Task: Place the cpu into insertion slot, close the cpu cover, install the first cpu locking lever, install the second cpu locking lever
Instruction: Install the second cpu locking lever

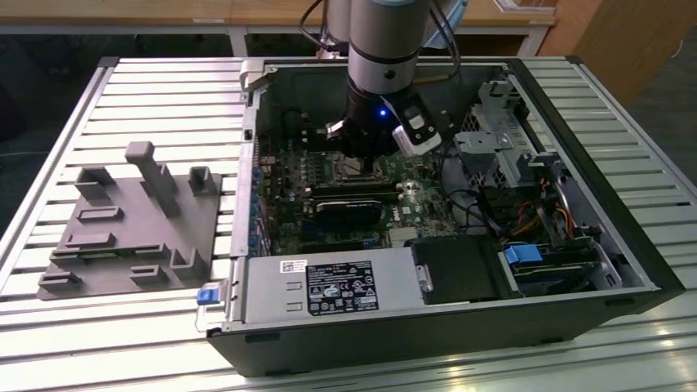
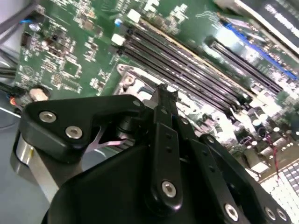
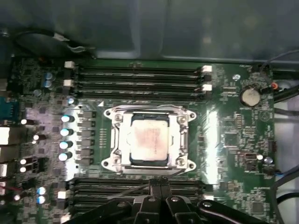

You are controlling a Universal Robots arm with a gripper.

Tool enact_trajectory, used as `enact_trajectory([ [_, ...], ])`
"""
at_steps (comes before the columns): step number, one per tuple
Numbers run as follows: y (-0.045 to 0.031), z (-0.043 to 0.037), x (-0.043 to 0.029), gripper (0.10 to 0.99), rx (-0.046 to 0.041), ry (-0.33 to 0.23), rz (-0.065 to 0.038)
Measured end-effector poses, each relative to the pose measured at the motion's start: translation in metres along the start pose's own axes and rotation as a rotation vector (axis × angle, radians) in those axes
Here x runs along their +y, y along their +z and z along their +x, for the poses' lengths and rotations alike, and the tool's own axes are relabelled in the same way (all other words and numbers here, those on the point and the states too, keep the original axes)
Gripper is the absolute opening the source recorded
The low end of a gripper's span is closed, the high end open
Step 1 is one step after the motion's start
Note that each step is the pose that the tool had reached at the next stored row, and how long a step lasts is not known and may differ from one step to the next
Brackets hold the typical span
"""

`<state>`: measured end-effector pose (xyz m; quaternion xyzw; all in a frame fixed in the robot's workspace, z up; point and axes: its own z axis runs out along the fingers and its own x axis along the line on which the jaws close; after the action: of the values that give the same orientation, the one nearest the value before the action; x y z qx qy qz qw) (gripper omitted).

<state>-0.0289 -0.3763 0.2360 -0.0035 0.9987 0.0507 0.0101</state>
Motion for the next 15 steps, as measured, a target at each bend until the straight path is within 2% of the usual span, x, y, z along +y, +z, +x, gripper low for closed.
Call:
enact_trajectory([
  [8,0.0041,0.0143,-0.0016,0.106,0.0001,0.0,0.0],
  [14,0.0147,0.0173,-0.0027,0.106,0.0,0.0,0.0],
  [15,0.0153,0.0176,-0.0031,0.106,0.0002,0.0,-0.003],
])
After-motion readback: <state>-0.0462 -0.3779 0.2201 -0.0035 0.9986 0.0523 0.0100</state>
